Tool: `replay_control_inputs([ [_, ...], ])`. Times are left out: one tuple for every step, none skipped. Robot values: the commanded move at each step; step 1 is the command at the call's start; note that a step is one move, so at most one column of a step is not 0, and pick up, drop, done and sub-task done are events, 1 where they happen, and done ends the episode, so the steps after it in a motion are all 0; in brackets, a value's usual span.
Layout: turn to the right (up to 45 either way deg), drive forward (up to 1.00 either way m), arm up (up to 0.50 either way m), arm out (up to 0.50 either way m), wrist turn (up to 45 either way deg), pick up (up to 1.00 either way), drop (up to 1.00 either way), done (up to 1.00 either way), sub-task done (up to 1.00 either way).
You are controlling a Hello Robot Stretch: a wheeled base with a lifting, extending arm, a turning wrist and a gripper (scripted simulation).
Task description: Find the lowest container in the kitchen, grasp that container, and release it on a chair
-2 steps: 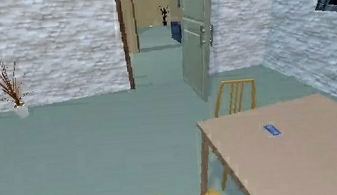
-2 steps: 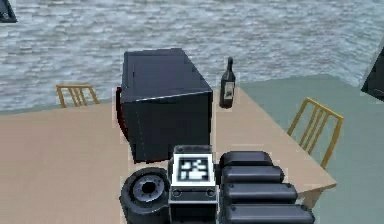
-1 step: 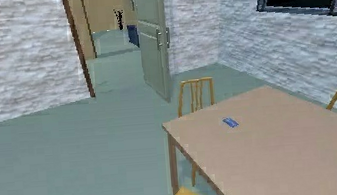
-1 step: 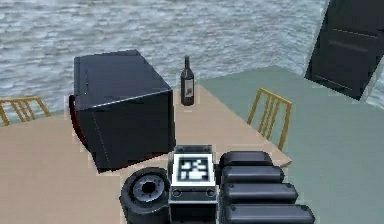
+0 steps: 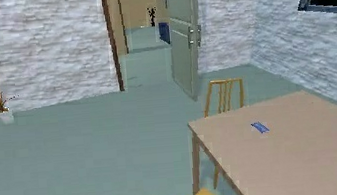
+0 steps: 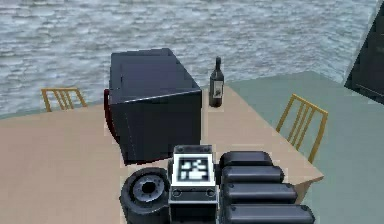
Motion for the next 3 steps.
replay_control_inputs([
  [9.0,0.0,0.0,0.0,0.0,0.0,0.0,0.0,0.0],
  [-12.0,0.0,0.0,0.0,0.0,0.0,0.0,0.0,0.0],
  [45.0,0.0,0.0,0.0,0.0,0.0,0.0,0.0,0.0],
])
